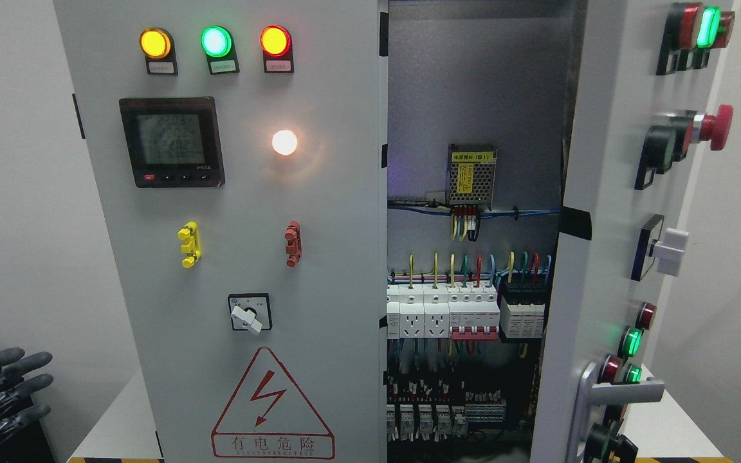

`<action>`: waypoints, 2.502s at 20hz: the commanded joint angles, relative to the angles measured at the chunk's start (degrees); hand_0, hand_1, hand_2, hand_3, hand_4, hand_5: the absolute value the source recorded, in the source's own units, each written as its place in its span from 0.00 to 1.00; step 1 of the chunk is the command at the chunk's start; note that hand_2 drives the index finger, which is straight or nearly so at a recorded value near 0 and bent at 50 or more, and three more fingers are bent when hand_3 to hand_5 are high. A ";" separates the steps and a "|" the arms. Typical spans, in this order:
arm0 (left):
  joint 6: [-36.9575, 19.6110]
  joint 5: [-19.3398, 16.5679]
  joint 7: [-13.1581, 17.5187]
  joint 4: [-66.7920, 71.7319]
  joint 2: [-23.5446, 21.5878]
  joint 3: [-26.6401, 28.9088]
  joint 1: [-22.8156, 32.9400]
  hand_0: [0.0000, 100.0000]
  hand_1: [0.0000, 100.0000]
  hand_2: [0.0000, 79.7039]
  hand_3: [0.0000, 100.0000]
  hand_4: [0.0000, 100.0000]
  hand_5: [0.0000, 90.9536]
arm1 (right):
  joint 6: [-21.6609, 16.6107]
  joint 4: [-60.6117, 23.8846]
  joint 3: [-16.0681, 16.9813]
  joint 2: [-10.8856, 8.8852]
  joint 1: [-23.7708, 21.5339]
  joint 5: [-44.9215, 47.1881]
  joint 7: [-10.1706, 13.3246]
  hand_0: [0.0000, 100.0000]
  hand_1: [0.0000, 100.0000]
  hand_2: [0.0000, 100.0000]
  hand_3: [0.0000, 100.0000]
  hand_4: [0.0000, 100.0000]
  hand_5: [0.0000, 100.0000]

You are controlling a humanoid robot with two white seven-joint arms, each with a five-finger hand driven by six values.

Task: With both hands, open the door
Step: 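Raise the left hand toward the gap of the ajar grey door, then insert the left hand fingers behind the edge of the ajar door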

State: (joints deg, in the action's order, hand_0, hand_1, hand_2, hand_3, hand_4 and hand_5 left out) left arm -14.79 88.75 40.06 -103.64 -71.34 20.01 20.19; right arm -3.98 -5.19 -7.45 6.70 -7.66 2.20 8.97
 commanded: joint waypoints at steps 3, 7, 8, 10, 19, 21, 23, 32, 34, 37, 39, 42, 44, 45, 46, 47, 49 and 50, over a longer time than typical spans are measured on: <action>-0.06 0.46 -0.42 3.00 -6.97 -49.84 -41.93 0.00 0.00 0.00 0.00 0.03 0.00 | 0.02 0.00 -0.02 0.07 0.01 0.00 -0.01 0.11 0.00 0.00 0.00 0.00 0.00; 0.20 0.55 -0.51 3.97 -6.79 -69.01 -60.05 0.00 0.00 0.00 0.00 0.03 0.00 | 0.02 0.00 0.07 -0.02 0.01 0.00 0.08 0.11 0.00 0.00 0.00 0.00 0.00; 0.20 0.63 -0.51 3.97 -7.06 -73.76 -64.09 0.00 0.00 0.00 0.00 0.03 0.00 | 0.02 0.00 -0.02 -0.02 0.01 0.00 -0.01 0.11 0.00 0.00 0.00 0.00 0.00; 0.20 0.63 -0.51 3.80 -7.06 -82.98 -72.09 0.00 0.00 0.00 0.00 0.03 0.00 | 0.02 0.00 -0.02 -0.02 0.01 0.00 -0.01 0.11 0.00 0.00 0.00 0.00 0.00; 9.51 1.07 -0.51 3.62 -2.85 -109.65 -99.36 0.00 0.00 0.00 0.00 0.03 0.00 | 0.02 0.00 -0.02 -0.02 0.01 0.00 -0.01 0.11 0.00 0.00 0.00 0.00 0.00; 10.05 1.33 -0.51 3.62 -0.92 -110.28 -101.48 0.00 0.00 0.00 0.00 0.03 0.00 | 0.02 0.00 -0.02 -0.02 0.01 0.00 -0.01 0.11 0.00 0.00 0.00 0.00 0.00; 10.83 2.04 -0.43 3.53 1.10 -110.19 -103.32 0.00 0.00 0.00 0.00 0.03 0.00 | 0.02 0.00 0.07 -0.02 0.01 0.00 -0.01 0.11 0.00 0.00 0.00 0.00 0.00; 15.58 12.57 -0.16 2.83 12.61 -107.65 -113.96 0.00 0.00 0.00 0.00 0.03 0.00 | 0.02 0.00 -0.02 0.07 0.01 0.00 -0.01 0.11 0.00 0.00 0.00 0.00 0.00; 19.35 14.60 -0.16 3.26 15.69 -103.97 -114.50 0.00 0.00 0.00 0.00 0.03 0.00 | 0.02 0.00 -0.02 -0.02 0.01 0.00 -0.01 0.11 0.00 0.00 0.00 0.00 0.00; 22.52 15.66 -0.77 4.14 22.36 -99.04 -114.32 0.00 0.00 0.00 0.00 0.03 0.00 | 0.02 0.00 -0.02 0.07 0.01 0.00 -0.01 0.11 0.00 0.00 0.00 0.00 0.00; 22.53 15.66 -2.09 6.33 27.11 -97.19 -114.32 0.00 0.00 0.00 0.00 0.03 0.00 | 0.02 0.00 -0.02 -0.02 0.01 0.00 -0.01 0.11 0.00 0.00 0.00 0.00 0.00; 22.53 15.75 -2.10 9.23 32.12 -94.73 -114.58 0.00 0.00 0.00 0.00 0.03 0.00 | 0.02 0.00 -0.02 0.07 0.01 0.00 -0.01 0.11 0.00 0.00 0.00 0.00 0.00; 22.70 15.49 -2.44 10.91 35.73 -92.62 -114.67 0.00 0.00 0.00 0.00 0.03 0.00 | 0.02 0.00 -0.02 0.07 0.01 0.00 -0.01 0.11 0.00 0.00 0.00 0.00 0.00; 22.97 15.49 -2.97 11.52 36.96 -92.18 -114.76 0.00 0.00 0.00 0.00 0.03 0.00 | 0.02 0.00 -0.02 0.07 0.01 0.00 -0.01 0.11 0.00 0.00 0.00 0.00 0.00; 22.97 15.40 -3.67 12.14 37.93 -91.82 -114.76 0.00 0.00 0.00 0.00 0.03 0.00 | 0.02 0.00 -0.02 0.07 -0.08 0.00 -0.01 0.11 0.00 0.00 0.00 0.00 0.00; 23.06 15.40 -4.55 12.75 39.25 -91.73 -114.76 0.00 0.00 0.00 0.00 0.03 0.00 | 0.02 0.00 -0.02 0.07 0.01 0.00 -0.01 0.11 0.00 0.00 0.00 0.00 0.00; 23.06 15.14 -6.04 14.16 42.06 -91.65 -114.76 0.00 0.00 0.00 0.00 0.03 0.00 | 0.02 0.00 -0.02 -0.02 0.01 0.00 -0.01 0.11 0.00 0.00 0.00 0.00 0.00; 23.14 15.14 -6.40 15.12 43.29 -91.65 -114.76 0.00 0.00 0.00 0.00 0.03 0.00 | 0.02 0.00 0.07 0.07 0.01 0.00 -0.01 0.11 0.00 0.00 0.00 0.00 0.00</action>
State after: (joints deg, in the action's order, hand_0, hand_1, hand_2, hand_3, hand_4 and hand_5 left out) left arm 8.26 103.80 35.11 -94.94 -43.88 -75.24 -94.17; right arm -3.99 -5.18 -7.46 6.73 -7.64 2.20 8.90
